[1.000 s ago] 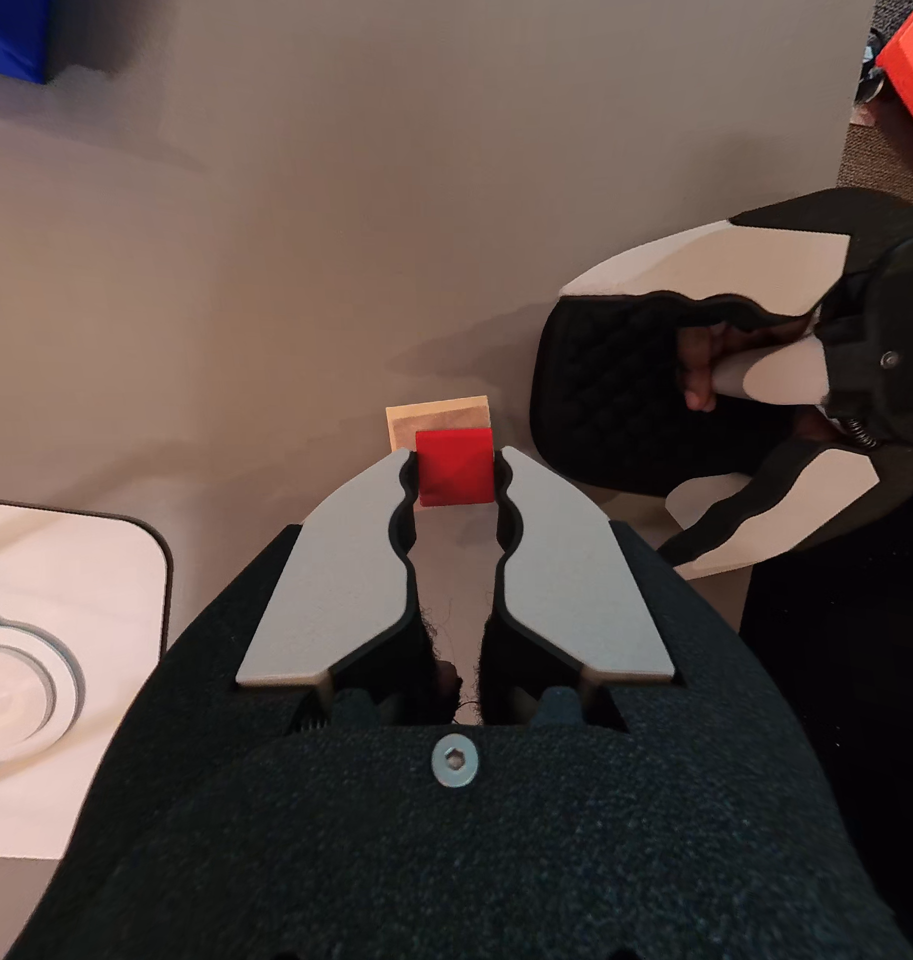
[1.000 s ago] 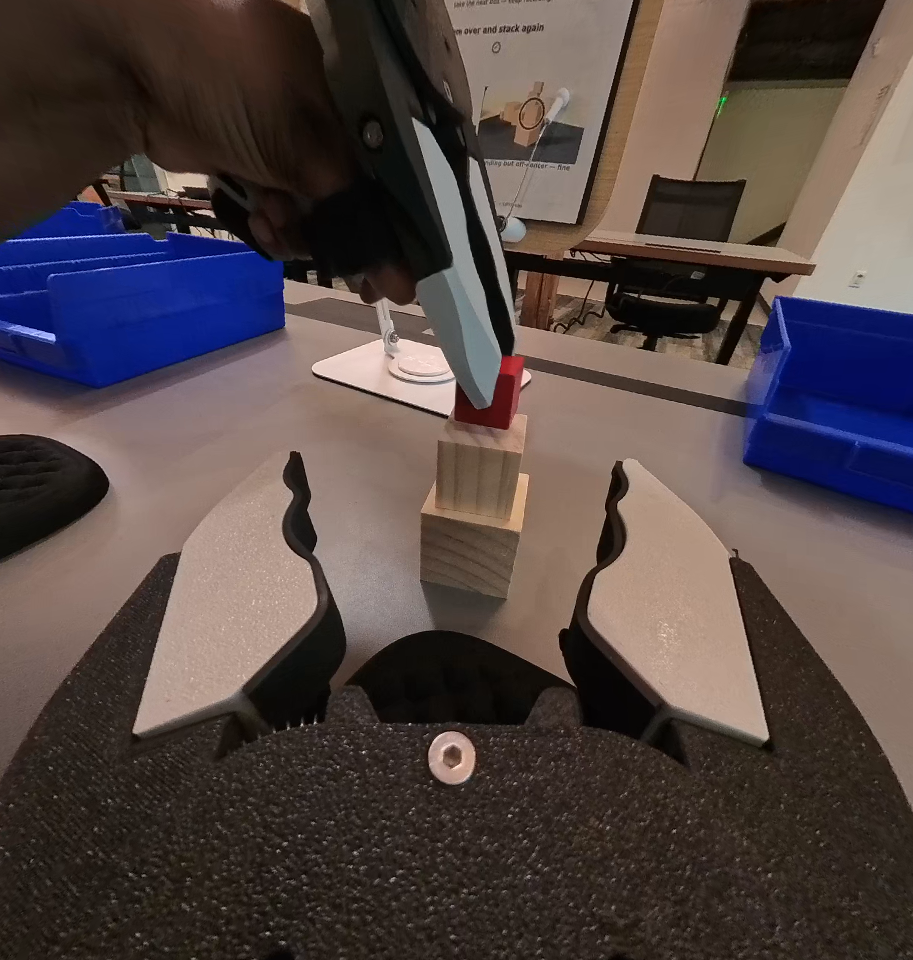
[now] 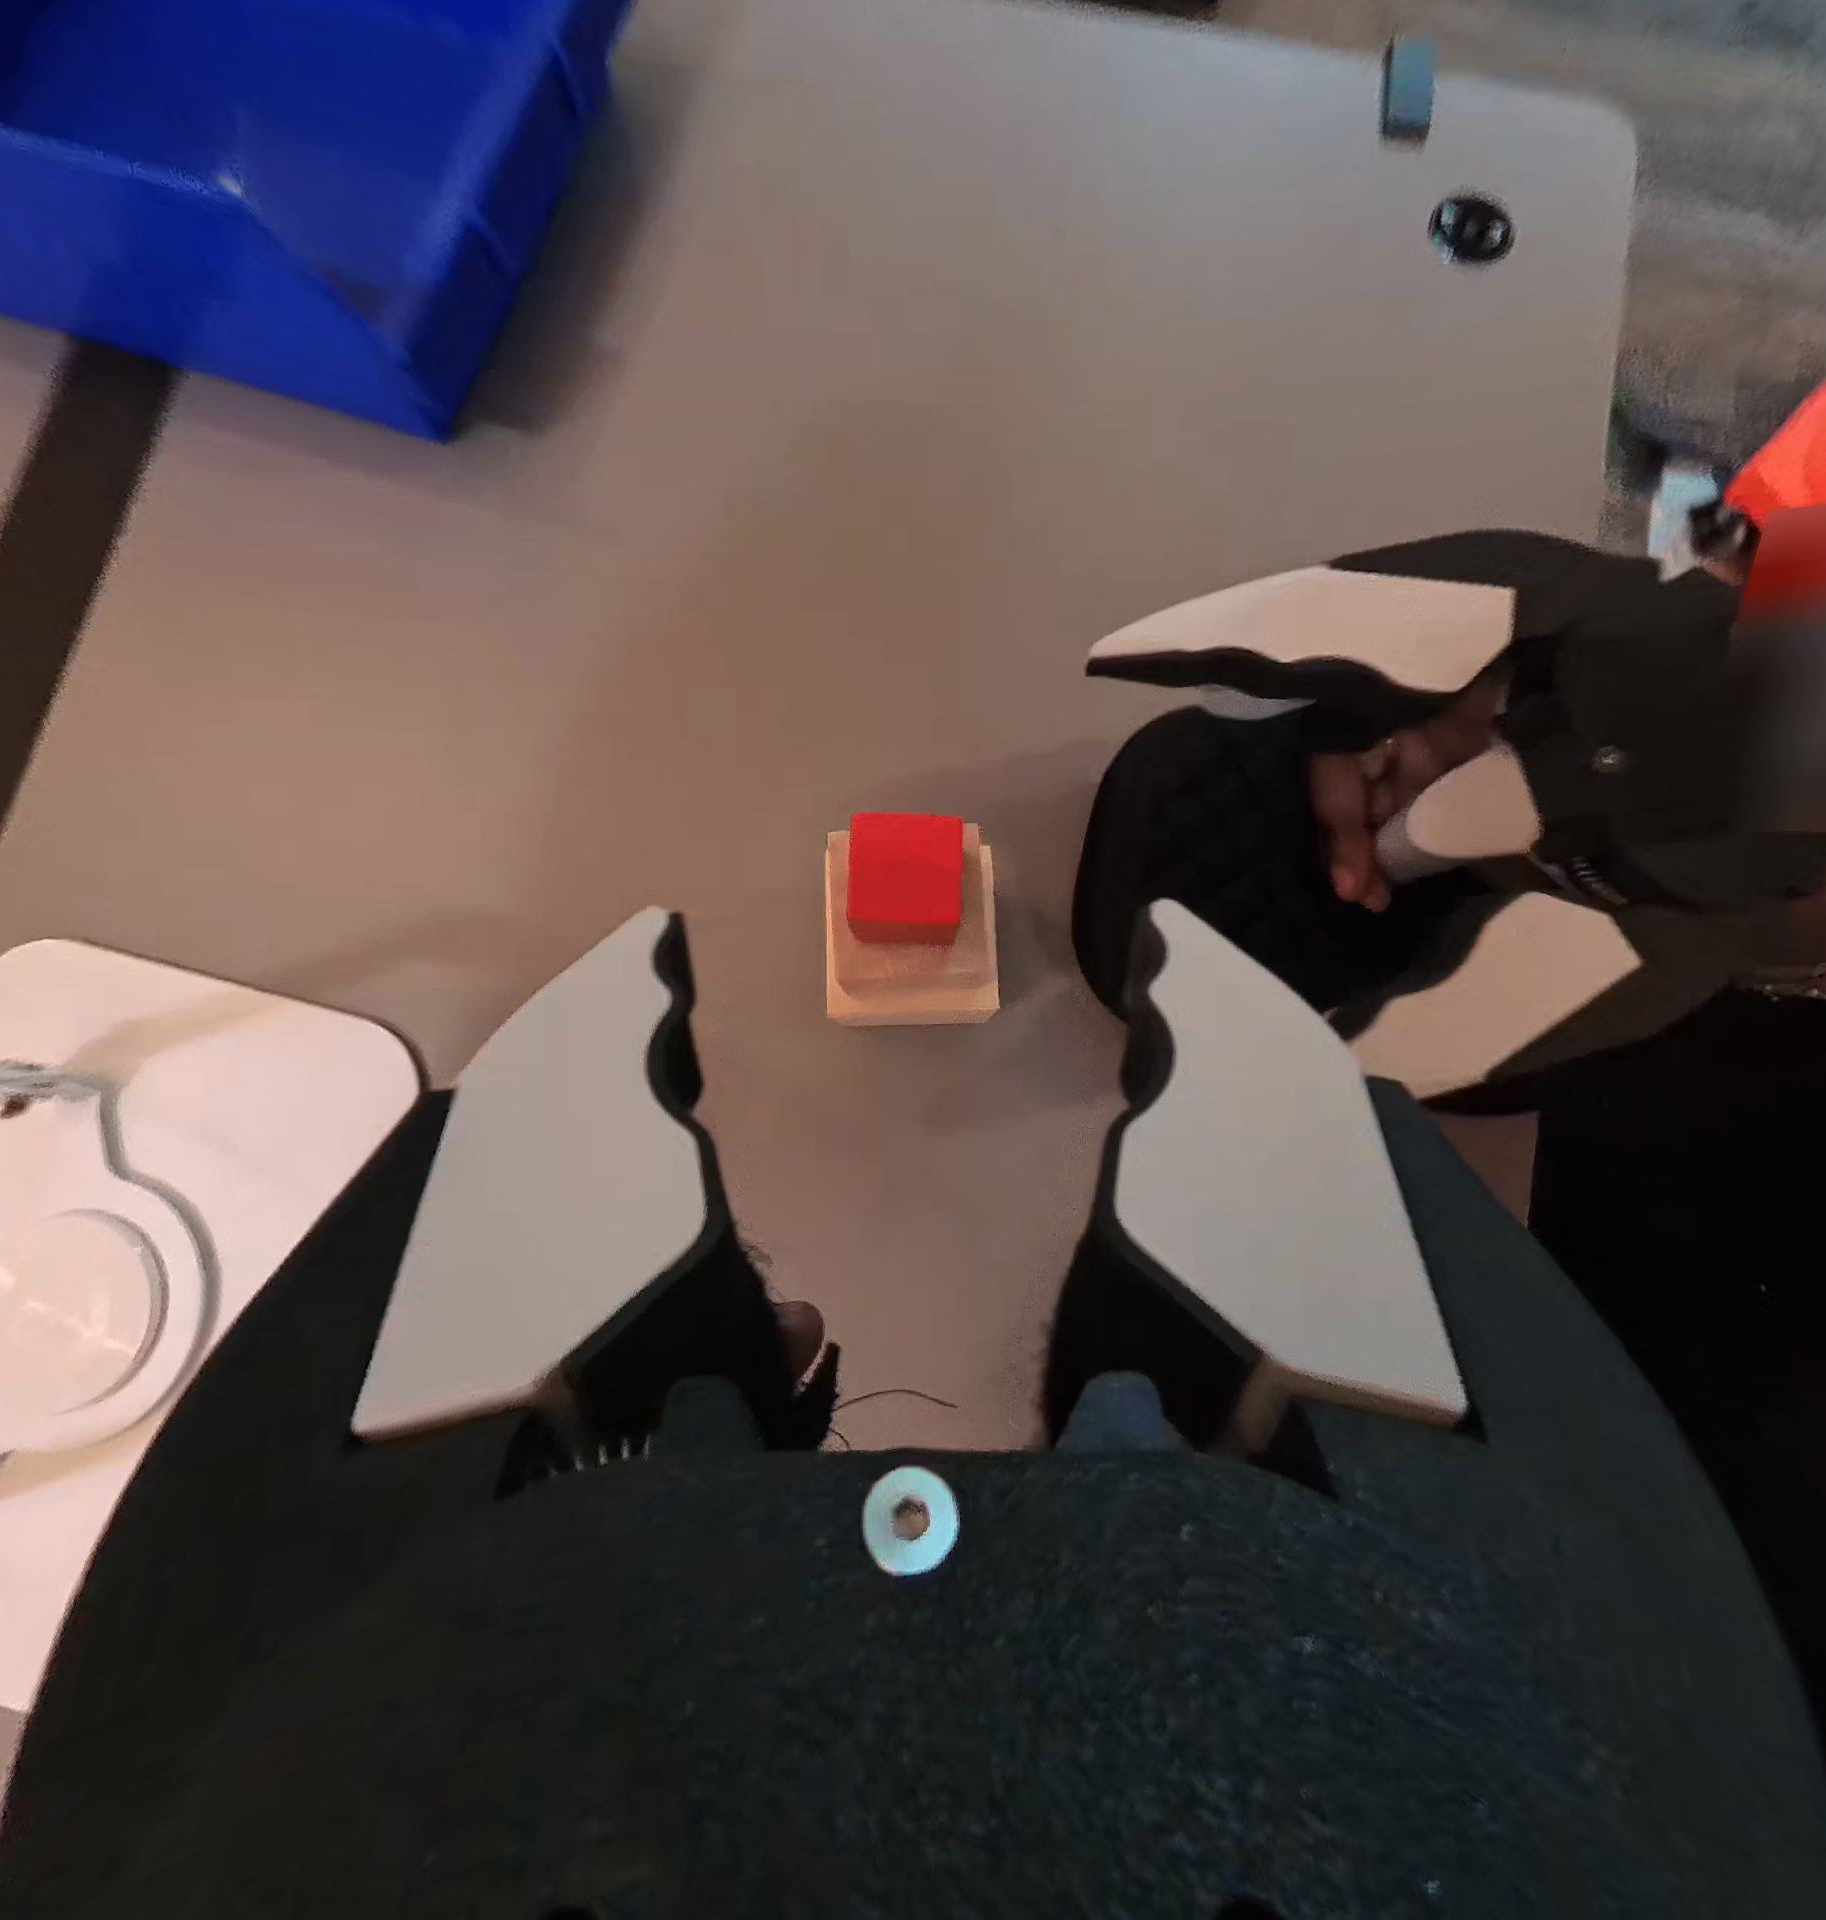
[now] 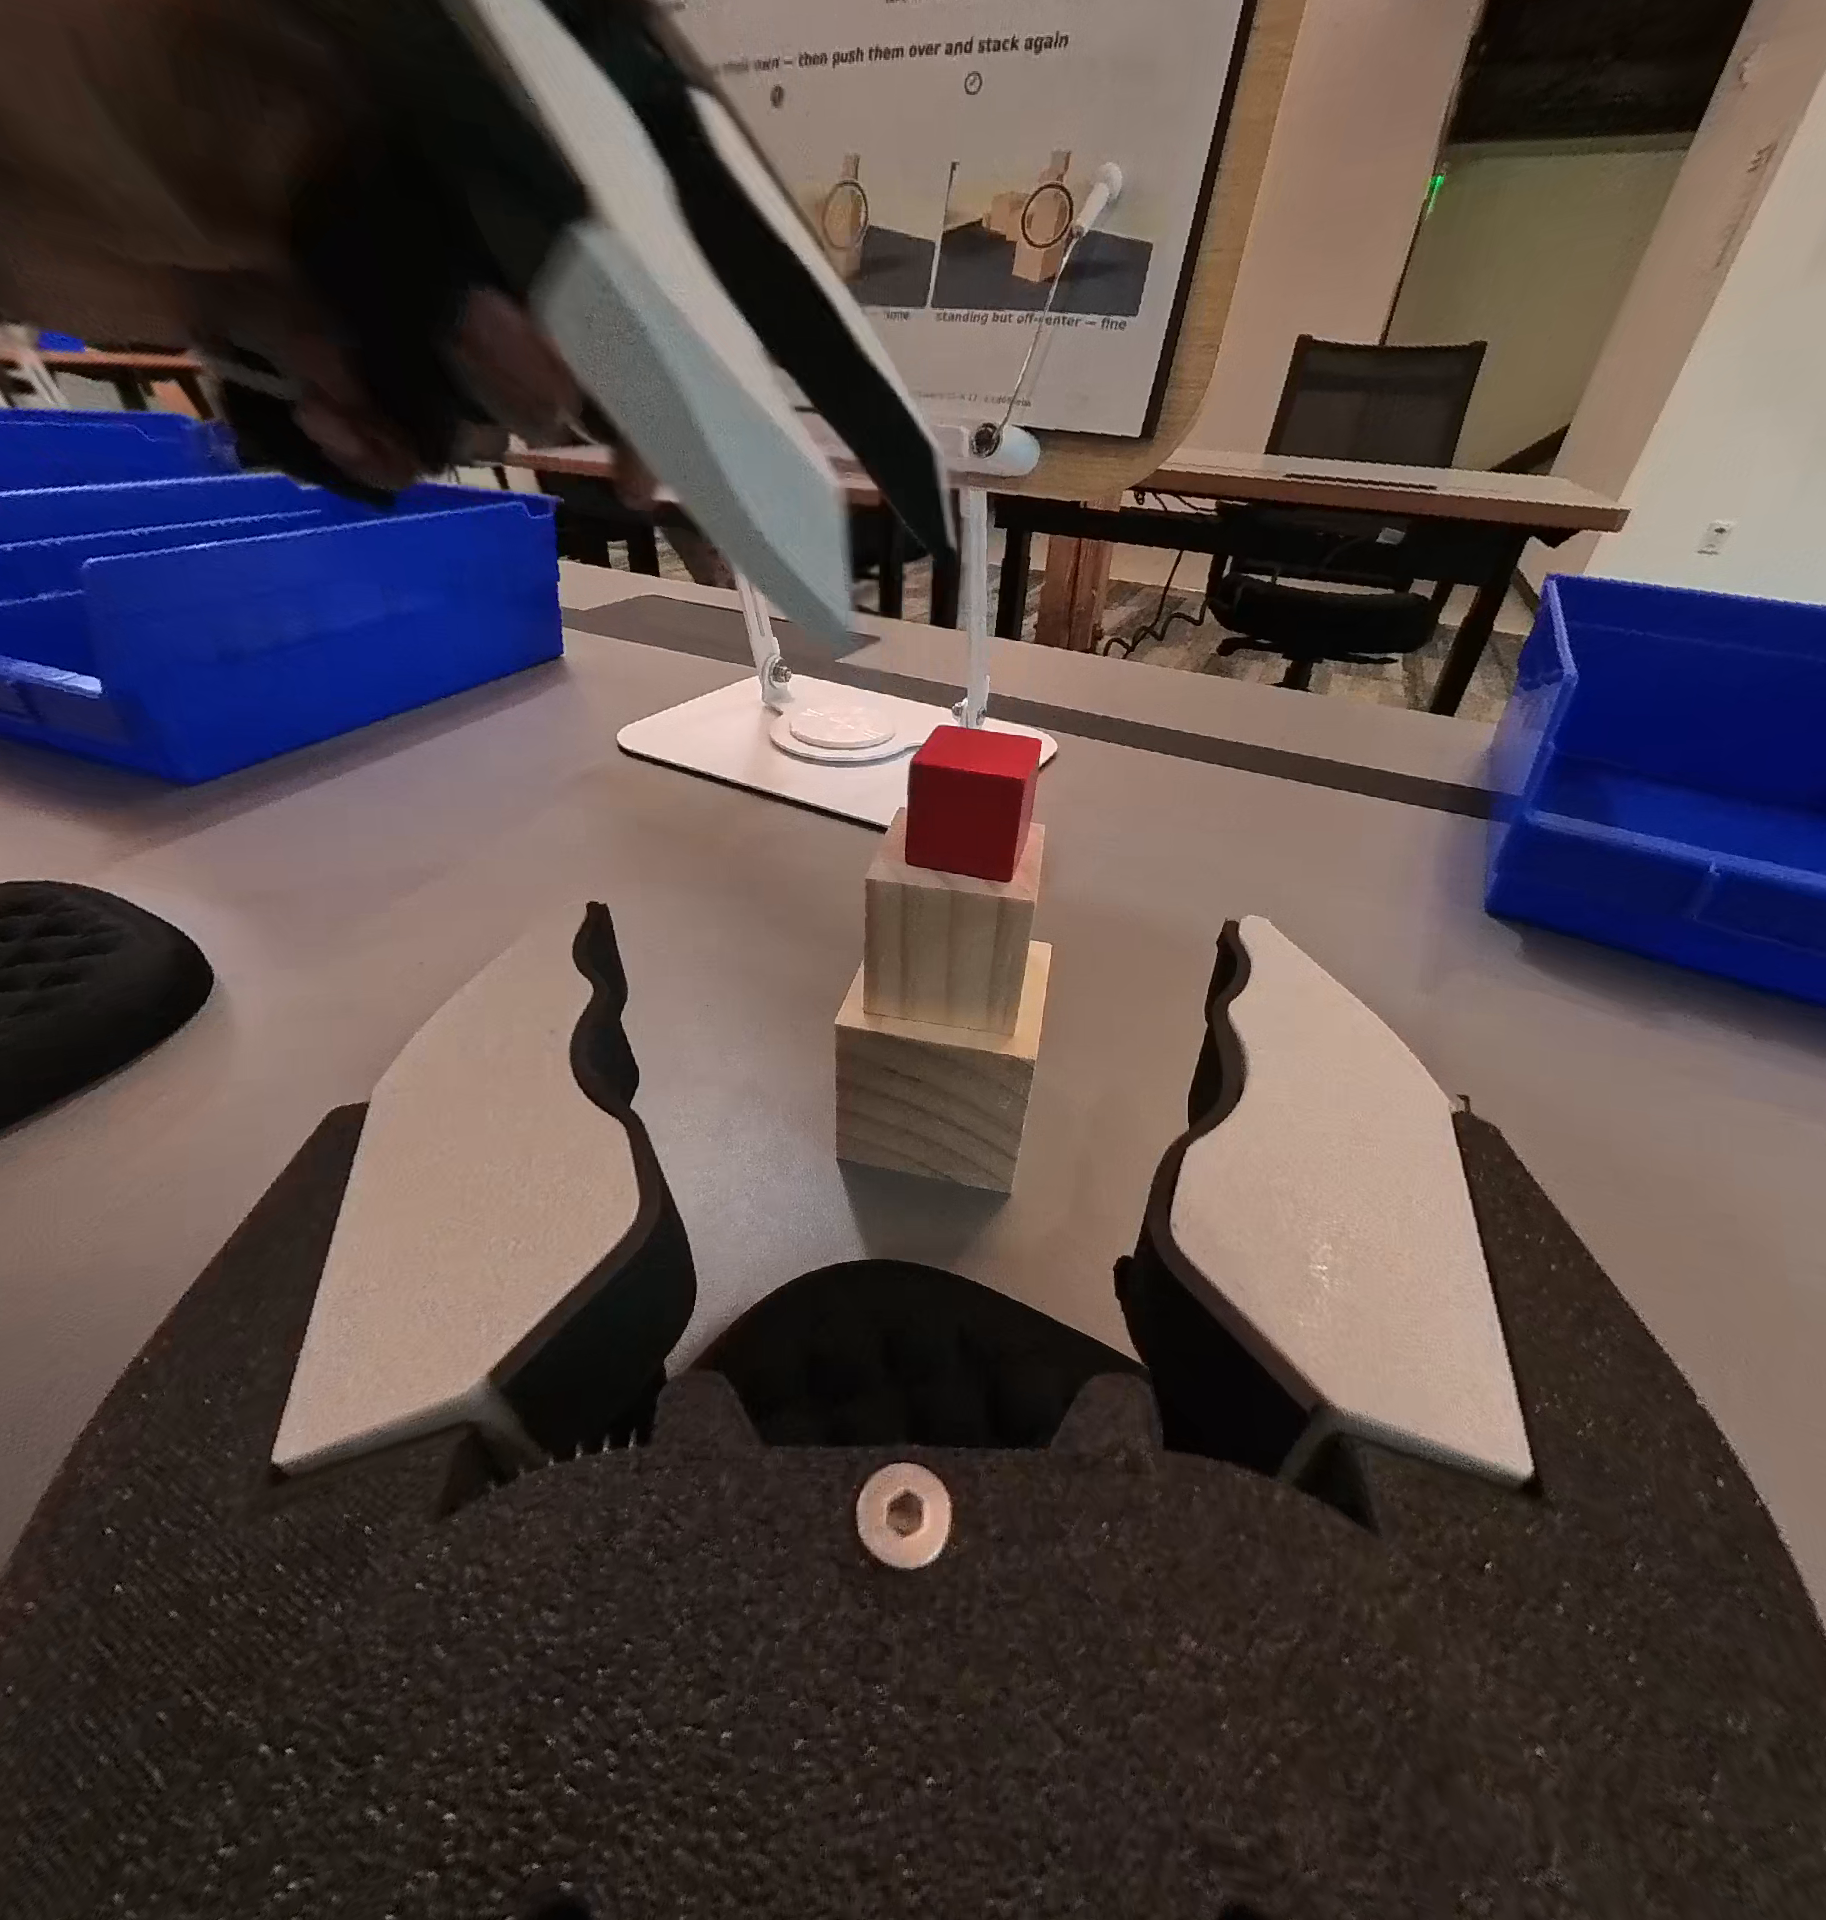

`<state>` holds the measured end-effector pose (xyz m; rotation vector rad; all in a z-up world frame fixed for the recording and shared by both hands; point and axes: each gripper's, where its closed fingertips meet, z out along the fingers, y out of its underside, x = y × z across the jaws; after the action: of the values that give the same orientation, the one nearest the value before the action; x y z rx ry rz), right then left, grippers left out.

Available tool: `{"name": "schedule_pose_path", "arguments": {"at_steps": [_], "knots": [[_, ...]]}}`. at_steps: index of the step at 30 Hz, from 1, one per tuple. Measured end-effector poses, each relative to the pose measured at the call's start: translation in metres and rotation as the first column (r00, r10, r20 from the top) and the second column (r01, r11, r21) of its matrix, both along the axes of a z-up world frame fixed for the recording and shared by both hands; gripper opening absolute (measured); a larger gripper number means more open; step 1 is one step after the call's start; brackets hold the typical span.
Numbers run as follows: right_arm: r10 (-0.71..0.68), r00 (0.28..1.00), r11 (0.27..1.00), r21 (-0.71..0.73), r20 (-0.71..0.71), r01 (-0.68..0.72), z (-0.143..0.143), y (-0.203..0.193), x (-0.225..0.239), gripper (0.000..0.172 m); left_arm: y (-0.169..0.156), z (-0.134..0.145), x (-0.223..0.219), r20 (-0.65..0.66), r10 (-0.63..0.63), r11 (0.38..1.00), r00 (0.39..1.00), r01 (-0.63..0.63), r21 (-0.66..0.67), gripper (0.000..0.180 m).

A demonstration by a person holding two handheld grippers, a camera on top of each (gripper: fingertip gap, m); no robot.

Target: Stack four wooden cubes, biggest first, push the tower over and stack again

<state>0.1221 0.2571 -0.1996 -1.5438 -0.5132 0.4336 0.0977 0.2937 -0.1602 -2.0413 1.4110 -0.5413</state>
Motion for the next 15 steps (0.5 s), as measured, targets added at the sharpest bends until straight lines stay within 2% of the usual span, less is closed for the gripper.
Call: {"name": "schedule_pose_path", "arguments": {"at_steps": [4,7,9,12,15], "knots": [[0.002,1.000,0.999,-0.036,0.005,-0.002,-0.004,0.003,-0.001,0.105,-0.028,0.021,-0.030,0.114,0.042,0.989,0.993,-0.058,0.136,0.106],[0.006,1.000,0.998,-0.054,0.000,-0.006,-0.006,0.004,-0.001,0.104,-0.055,0.026,-0.057,0.179,0.072,0.973,0.981,-0.108,0.204,0.110],[0.008,1.000,0.998,-0.057,-0.007,-0.009,-0.005,0.004,0.000,0.104,-0.082,0.022,-0.068,0.232,0.079,0.974,0.969,-0.124,0.188,0.104],[0.006,1.000,0.999,-0.038,-0.014,-0.006,-0.003,0.003,0.001,0.104,-0.143,0.004,-0.069,0.268,0.016,0.988,0.963,-0.057,0.146,0.077],[0.009,1.000,1.000,-0.018,-0.003,-0.009,-0.002,0.001,-0.001,0.103,-0.208,-0.043,-0.069,0.116,-0.073,0.982,0.991,0.051,0.184,0.064]]}}
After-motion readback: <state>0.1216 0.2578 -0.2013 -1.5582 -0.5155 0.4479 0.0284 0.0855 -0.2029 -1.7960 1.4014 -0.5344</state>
